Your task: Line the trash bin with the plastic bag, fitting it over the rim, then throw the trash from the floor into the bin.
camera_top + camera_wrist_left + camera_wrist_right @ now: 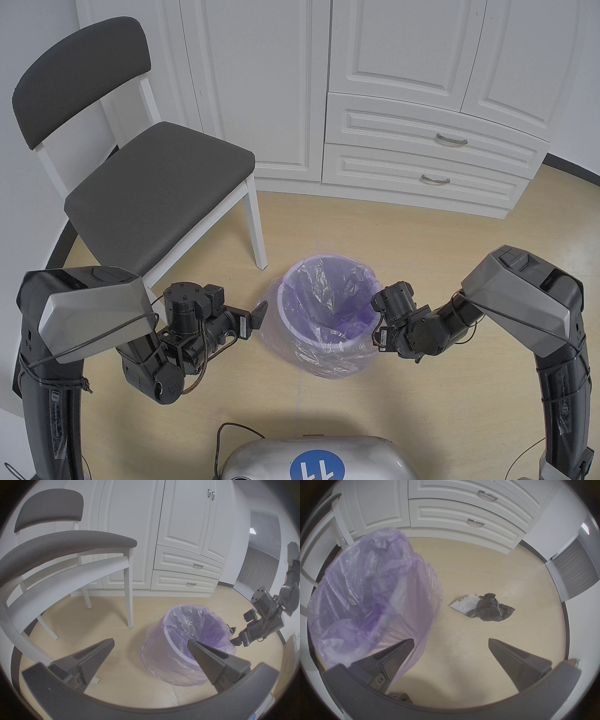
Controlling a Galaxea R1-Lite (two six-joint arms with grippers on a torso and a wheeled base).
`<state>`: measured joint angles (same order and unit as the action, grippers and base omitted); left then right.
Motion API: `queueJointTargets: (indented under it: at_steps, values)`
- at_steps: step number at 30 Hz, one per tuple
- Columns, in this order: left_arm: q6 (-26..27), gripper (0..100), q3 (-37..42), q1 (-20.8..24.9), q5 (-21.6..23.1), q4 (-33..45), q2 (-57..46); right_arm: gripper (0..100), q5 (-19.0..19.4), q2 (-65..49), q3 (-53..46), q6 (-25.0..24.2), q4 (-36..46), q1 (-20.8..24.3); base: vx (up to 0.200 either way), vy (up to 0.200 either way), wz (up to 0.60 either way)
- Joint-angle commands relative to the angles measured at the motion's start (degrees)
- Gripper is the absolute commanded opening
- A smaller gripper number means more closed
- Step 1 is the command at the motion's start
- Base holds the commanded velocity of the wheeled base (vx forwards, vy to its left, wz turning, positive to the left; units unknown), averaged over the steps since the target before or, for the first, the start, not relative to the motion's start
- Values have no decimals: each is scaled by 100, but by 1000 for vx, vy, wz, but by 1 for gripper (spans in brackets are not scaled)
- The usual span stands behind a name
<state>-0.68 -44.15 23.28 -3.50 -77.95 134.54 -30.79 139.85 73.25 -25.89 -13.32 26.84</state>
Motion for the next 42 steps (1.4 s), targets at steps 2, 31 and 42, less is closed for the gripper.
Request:
queueJointTargets:
  at_steps: [2, 31, 42]
  values:
    - [-11, 100, -23, 141, 7, 25, -6, 100, -14, -1355, -892, 322, -12, 172, 0, 0, 0]
    - [314, 100, -2466, 1029, -784, 2969, -85, 100, 513, 403, -487, 1543, -1735, -452, 0, 0, 0]
    - [314, 100, -2554, 1038, -775, 2952, 108, 100, 1084, 807, -13, 1350, -1647, -645, 0, 0, 0]
